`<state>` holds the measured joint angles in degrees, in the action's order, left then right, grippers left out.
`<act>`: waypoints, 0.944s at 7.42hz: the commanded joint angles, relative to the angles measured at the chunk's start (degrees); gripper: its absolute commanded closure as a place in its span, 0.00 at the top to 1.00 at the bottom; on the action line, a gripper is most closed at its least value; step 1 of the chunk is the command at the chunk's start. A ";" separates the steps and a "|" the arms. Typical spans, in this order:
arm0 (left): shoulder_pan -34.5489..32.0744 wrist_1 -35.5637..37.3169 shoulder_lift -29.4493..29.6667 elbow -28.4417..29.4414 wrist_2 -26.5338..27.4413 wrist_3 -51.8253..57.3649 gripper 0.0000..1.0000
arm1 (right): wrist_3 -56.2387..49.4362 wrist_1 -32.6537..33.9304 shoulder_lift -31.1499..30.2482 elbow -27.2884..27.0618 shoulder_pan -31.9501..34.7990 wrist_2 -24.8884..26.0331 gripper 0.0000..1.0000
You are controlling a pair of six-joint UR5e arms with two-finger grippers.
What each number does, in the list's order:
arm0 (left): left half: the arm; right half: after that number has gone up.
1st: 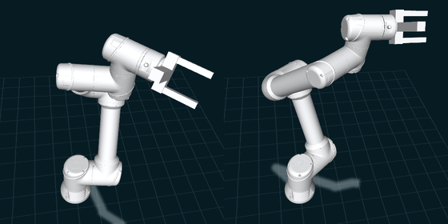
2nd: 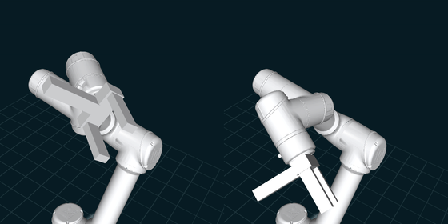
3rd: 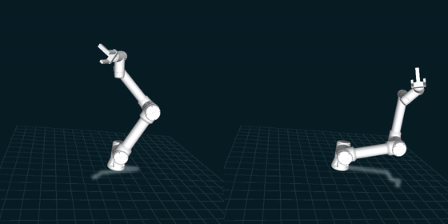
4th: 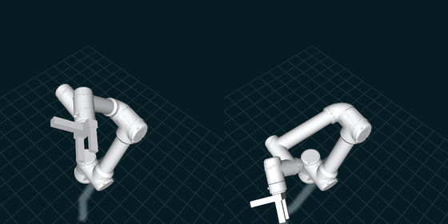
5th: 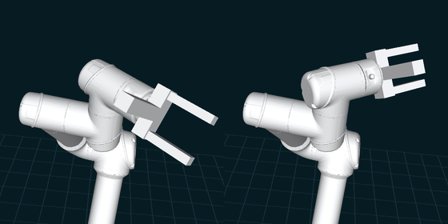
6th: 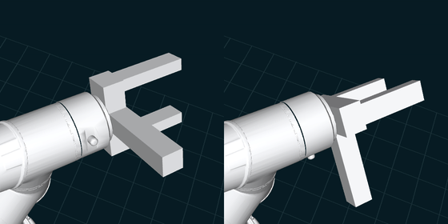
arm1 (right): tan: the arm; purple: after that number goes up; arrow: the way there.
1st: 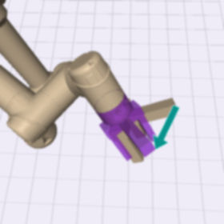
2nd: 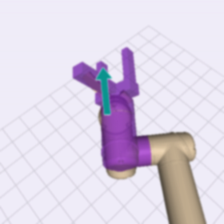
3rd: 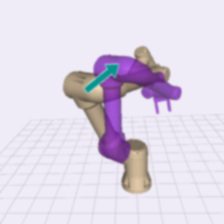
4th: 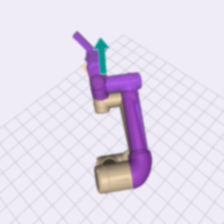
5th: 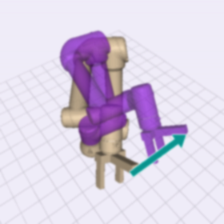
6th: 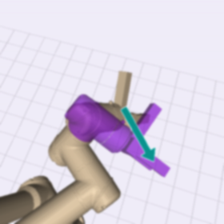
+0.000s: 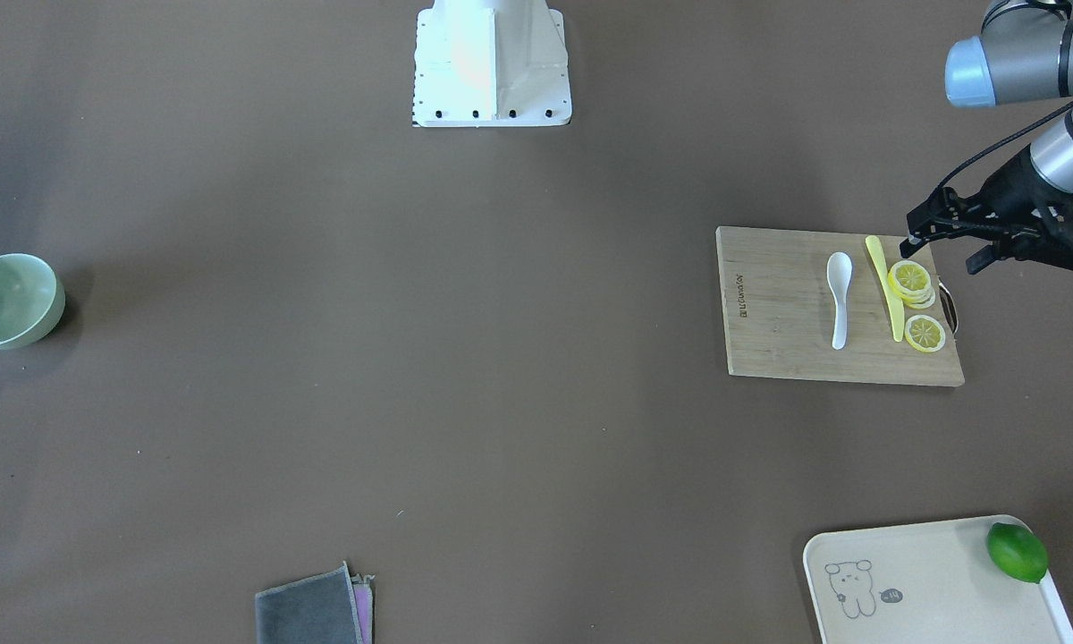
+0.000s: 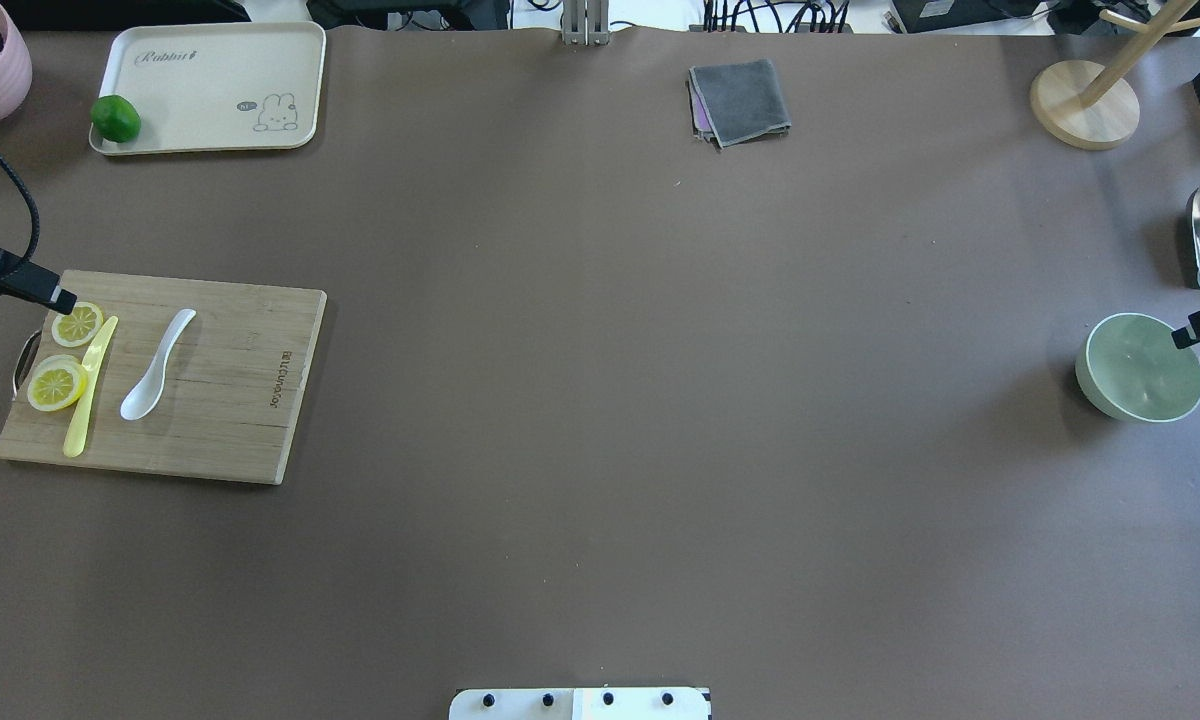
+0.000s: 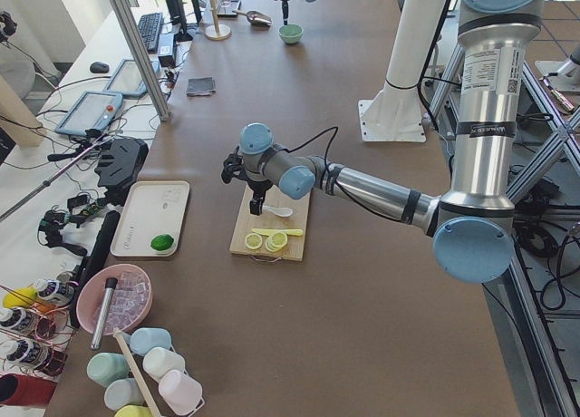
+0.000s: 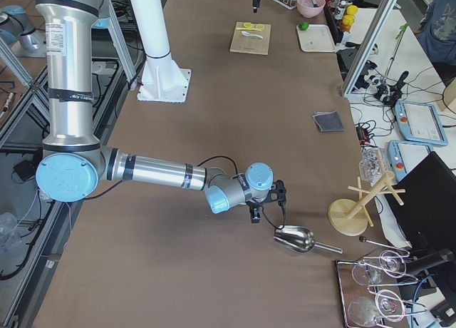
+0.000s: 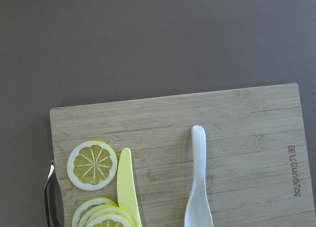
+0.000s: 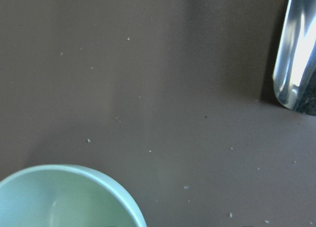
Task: Place spoon in bowl
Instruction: 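Lower the left gripper to the white spoon while the right gripper reaches the green bowl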
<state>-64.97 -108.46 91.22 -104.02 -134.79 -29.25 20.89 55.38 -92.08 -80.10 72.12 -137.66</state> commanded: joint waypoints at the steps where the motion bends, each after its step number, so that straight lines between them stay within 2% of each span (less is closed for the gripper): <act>1: 0.02 0.09 0.36 0.22 0.14 -0.01 0.98 | 0.12 -2.64 -0.65 0.03 -1.63 -0.15 0.58; 2: 0.02 0.09 0.45 0.39 2.23 -0.19 0.98 | 0.21 -2.64 -0.65 -0.06 -1.72 -0.15 0.10; 3: 0.02 0.09 0.45 0.40 2.60 -0.36 0.98 | 0.21 -2.64 -0.56 -0.23 -1.90 -0.15 0.00; 6: 1.06 0.09 1.93 3.12 2.69 -0.02 0.97 | 1.69 -2.38 0.40 -2.68 -2.60 -0.41 0.00; 7: 4.29 0.09 3.25 3.29 5.91 -0.19 0.97 | 7.10 -2.38 1.10 -5.13 -4.08 -0.41 0.00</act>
<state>-63.48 -108.37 93.12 -101.24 -131.36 -29.34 23.34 52.91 -91.84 -82.70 69.33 -138.05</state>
